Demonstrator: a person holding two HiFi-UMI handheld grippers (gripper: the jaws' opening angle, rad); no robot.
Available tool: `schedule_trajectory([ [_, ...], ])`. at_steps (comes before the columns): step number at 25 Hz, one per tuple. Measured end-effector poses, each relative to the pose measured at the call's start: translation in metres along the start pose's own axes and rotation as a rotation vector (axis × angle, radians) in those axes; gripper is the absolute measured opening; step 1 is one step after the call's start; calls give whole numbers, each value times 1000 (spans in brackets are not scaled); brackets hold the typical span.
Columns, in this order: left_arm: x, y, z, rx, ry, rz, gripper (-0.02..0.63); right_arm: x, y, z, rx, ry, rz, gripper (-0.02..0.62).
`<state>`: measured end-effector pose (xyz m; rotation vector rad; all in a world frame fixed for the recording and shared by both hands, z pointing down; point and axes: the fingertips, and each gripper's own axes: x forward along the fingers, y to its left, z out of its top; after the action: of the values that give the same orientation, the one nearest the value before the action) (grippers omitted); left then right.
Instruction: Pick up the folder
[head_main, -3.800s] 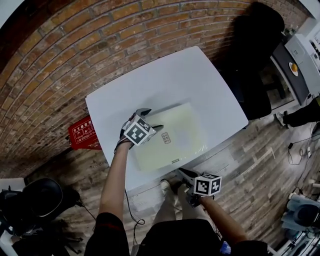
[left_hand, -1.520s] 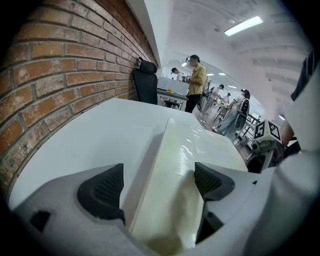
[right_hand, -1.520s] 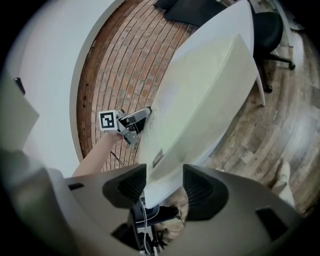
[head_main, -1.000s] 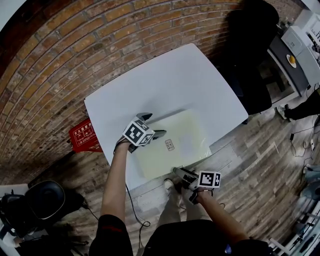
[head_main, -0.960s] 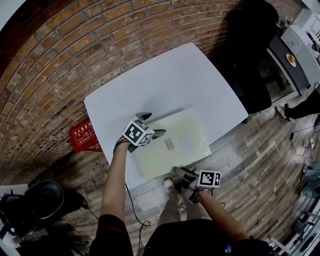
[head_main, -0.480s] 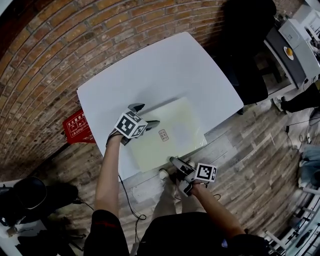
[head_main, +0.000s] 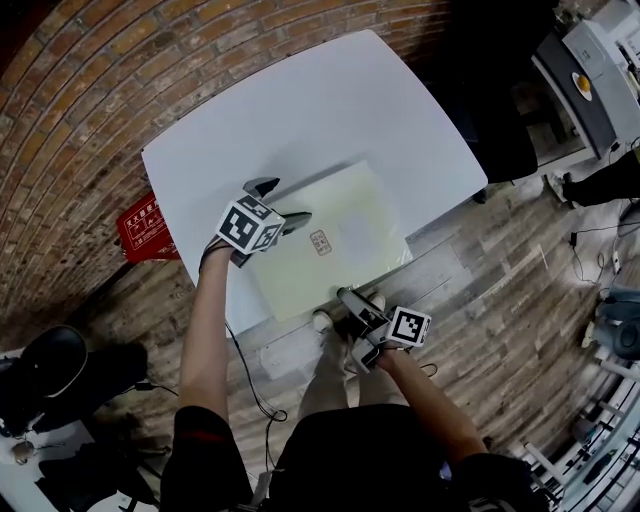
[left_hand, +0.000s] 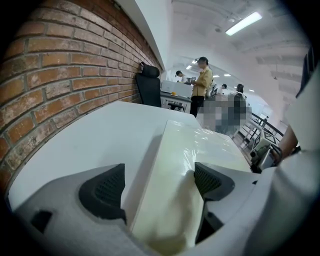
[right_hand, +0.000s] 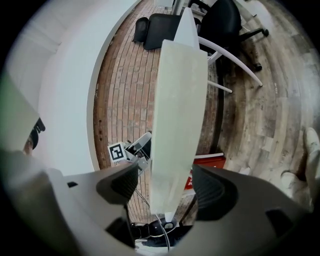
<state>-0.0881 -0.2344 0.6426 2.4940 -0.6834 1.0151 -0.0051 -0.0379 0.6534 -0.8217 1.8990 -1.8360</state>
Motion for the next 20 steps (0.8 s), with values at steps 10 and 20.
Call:
schedule_trajectory([
  [10,1,-8,-1,6,-1,0,437,-5,-14,6,33,-43,-12,310],
  [20,1,-20,-2,18,-7,-4,436,-2,-21,10,52,-60,-3,310],
])
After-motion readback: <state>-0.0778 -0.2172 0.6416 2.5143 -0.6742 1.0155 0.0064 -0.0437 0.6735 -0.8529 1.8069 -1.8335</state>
